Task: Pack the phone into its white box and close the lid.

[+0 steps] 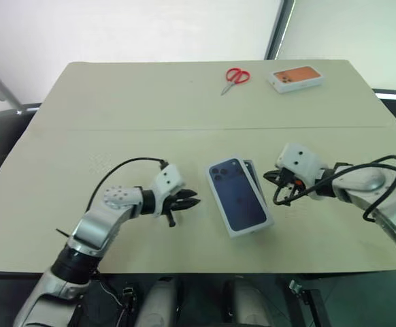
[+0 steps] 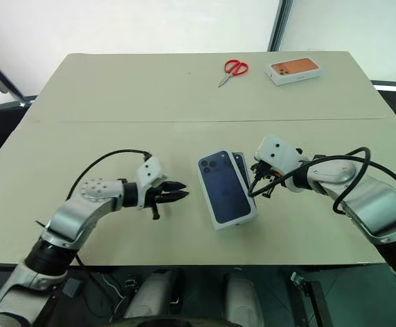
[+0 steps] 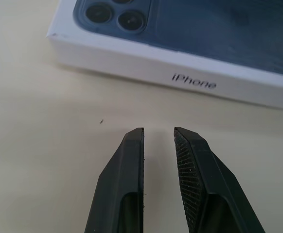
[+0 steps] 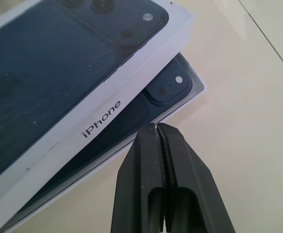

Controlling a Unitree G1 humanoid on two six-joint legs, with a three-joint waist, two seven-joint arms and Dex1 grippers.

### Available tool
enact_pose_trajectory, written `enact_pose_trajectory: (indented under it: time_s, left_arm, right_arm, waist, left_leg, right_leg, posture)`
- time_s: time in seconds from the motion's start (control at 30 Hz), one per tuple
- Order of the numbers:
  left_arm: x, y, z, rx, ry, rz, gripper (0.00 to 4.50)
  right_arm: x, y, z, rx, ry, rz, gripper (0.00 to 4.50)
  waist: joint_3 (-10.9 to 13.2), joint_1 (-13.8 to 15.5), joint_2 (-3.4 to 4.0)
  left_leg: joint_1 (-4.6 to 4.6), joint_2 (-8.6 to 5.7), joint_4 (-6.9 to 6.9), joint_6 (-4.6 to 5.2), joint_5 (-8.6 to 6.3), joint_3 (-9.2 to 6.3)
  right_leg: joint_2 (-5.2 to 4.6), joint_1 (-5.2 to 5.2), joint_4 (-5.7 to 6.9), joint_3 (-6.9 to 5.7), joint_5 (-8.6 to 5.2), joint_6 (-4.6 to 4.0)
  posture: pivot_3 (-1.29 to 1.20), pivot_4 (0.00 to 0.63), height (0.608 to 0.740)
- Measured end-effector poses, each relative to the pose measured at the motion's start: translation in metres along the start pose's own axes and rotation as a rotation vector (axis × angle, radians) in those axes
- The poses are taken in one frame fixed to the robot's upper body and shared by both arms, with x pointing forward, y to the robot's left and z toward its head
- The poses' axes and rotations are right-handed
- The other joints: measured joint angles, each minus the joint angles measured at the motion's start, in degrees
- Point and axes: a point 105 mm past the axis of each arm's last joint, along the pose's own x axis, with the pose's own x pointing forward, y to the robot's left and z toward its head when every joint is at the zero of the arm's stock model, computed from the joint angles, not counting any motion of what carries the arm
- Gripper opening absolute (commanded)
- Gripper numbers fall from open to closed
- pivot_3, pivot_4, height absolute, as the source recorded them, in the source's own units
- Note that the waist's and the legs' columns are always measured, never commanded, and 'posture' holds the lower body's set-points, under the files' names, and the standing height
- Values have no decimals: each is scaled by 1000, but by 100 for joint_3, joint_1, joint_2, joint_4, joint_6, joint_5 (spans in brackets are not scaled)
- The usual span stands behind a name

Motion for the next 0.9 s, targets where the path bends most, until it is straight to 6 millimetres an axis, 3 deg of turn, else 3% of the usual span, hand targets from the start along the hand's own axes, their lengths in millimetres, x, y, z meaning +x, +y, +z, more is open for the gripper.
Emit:
enact_pose_trajectory:
  time_s: [0.17,0.47,0.9]
  left_arm:
    - [19,-7,-2,-11,18,-7,1021]
    - [39,12,5,-63,-17,124,1021]
    - [50,17,23,-107,-108,159,1021]
  right_arm:
    - [4,3,0,-19,2,13,52]
    - [8,9,1,-24,0,35,52]
    - [9,10,0,-31,9,40,52]
  waist:
    - [0,-22,0]
    - [0,29,-1]
    - [0,25,-1]
  left_leg:
    - [2,3,0,-1,0,0]
    - [1,-2,2,-2,1,0]
    - [1,-2,2,-5,3,0]
  right_leg:
    - [3,-2,6,0,0,0]
    - [0,-1,5,-1,0,0]
    - [0,-1,6,-1,1,1]
  posture:
    - [0,150,697]
    - [0,150,697]
    - [0,150,697]
